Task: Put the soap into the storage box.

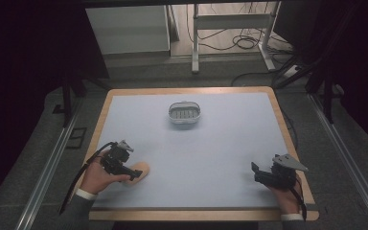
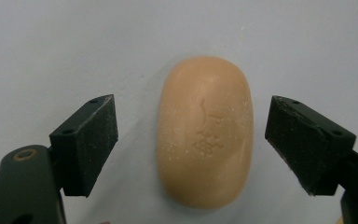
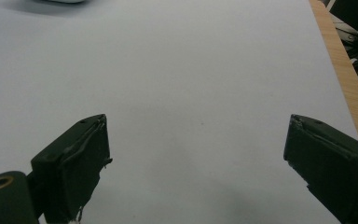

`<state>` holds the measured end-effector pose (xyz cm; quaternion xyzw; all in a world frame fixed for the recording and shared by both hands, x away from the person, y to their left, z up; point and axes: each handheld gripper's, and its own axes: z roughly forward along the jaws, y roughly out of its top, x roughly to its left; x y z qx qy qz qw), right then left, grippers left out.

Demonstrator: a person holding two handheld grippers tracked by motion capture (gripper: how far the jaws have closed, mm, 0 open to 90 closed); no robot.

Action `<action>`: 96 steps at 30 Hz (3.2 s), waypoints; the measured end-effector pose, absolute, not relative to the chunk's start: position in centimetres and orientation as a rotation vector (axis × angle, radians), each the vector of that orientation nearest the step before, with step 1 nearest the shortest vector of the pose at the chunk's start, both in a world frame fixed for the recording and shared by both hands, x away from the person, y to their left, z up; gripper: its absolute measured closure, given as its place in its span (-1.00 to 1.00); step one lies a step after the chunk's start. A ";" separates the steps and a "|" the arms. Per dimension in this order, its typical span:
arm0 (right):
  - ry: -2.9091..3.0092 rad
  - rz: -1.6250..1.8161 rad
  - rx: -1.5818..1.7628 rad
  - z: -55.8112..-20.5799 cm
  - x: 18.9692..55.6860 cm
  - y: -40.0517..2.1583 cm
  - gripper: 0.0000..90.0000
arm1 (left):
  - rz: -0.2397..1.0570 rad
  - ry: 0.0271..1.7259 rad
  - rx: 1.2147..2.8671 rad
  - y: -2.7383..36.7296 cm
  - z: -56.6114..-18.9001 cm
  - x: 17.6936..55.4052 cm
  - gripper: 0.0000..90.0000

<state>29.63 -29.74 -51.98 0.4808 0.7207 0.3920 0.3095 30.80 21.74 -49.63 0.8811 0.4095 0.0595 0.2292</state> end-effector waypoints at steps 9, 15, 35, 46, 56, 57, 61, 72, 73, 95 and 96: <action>1.904 1.028 1.274 -52.1 29.7 -29.7 -0.85 | 0.161 1.143 2.477 20.9 -51.1 30.8 -0.62; 1.901 1.021 1.277 -52.1 29.7 -29.8 -0.85 | 0.173 1.152 2.500 20.6 -51.5 30.8 -0.59; 1.895 1.009 1.281 -52.1 29.7 -30.0 -0.85 | 0.181 1.102 2.507 20.5 -51.9 30.5 -0.28; 1.890 1.004 1.292 -52.2 29.7 -30.0 -0.85 | 0.175 1.085 2.475 21.1 -50.9 30.6 -0.27; 1.888 0.997 1.298 -52.3 29.8 -30.2 -0.85 | 0.175 1.081 2.466 21.2 -50.4 30.8 -0.27; 1.888 0.995 1.300 -52.3 29.8 -30.2 -0.85 | 0.174 1.080 2.466 21.2 -50.3 30.8 -0.27; 1.886 0.993 1.300 -52.3 29.8 -30.2 -0.85 | 0.178 1.078 2.463 21.2 -50.2 30.9 -0.27; 1.877 0.991 1.306 -52.3 29.8 -30.3 -0.85 | 0.182 1.073 2.455 21.3 -49.6 31.3 -0.27; 1.877 0.991 1.306 -52.3 29.8 -30.3 -0.85 | 0.182 1.073 2.455 21.3 -49.6 31.3 -0.27; 1.876 1.020 1.294 -52.2 29.7 -29.9 -0.85 | 0.190 1.051 2.438 21.1 -46.8 32.8 -0.27; 1.874 1.023 1.297 -52.2 29.8 -29.9 -0.85 | 0.190 1.051 2.438 21.1 -46.8 32.8 -0.27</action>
